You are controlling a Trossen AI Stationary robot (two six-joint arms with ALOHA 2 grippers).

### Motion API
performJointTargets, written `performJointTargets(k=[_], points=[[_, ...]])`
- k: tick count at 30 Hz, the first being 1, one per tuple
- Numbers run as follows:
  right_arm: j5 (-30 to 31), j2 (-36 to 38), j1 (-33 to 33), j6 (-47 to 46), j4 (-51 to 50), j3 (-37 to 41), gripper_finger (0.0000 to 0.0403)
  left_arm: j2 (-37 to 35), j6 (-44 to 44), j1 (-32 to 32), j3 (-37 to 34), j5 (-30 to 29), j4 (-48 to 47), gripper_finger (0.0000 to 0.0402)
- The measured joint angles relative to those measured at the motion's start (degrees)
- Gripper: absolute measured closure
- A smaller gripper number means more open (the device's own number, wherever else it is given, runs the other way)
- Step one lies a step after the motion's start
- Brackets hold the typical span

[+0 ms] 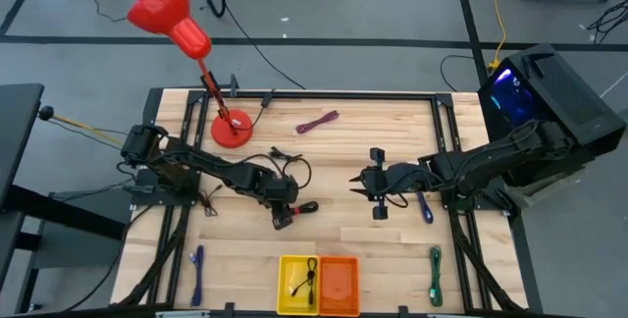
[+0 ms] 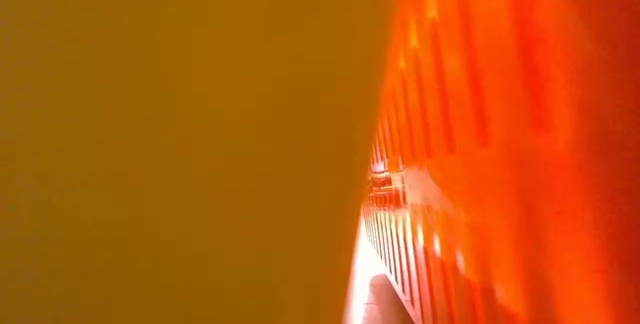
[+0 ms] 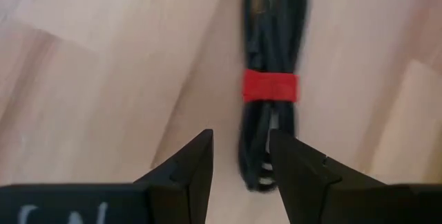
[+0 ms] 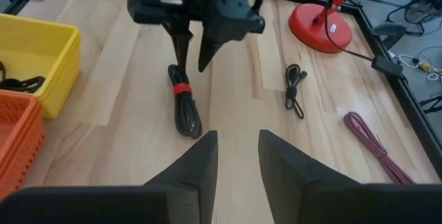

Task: Pick & Place USB Port
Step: Put the black charger cable into the yellow bin

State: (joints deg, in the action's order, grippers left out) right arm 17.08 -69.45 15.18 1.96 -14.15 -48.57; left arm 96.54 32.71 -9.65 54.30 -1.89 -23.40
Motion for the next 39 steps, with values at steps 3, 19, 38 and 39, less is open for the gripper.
performJointTargets(k=[3,19,38,39], points=[[-0.05,0.00,0.00,0.00,0.15,0.13,0.0295,1.31,-0.27,0.06,-0.08,-0.08,1.42,0.0256],[-0.09,0.00,0.02,0.02,1.26,0.13,0.0295,7.44,1.50,0.02,0.57,-2.12,3.36,0.0317],[10.55,0.00,-1.38,-1.38,-4.92,1.20,0.0295,-2.15,2.87,-5.72,19.44,-17.16,-23.37,0.0387],[10.69,0.00,-1.80,-1.38,-4.94,1.76,0.0295,-2.97,3.13,-6.67,21.45,-18.70,-25.49,0.0387]])
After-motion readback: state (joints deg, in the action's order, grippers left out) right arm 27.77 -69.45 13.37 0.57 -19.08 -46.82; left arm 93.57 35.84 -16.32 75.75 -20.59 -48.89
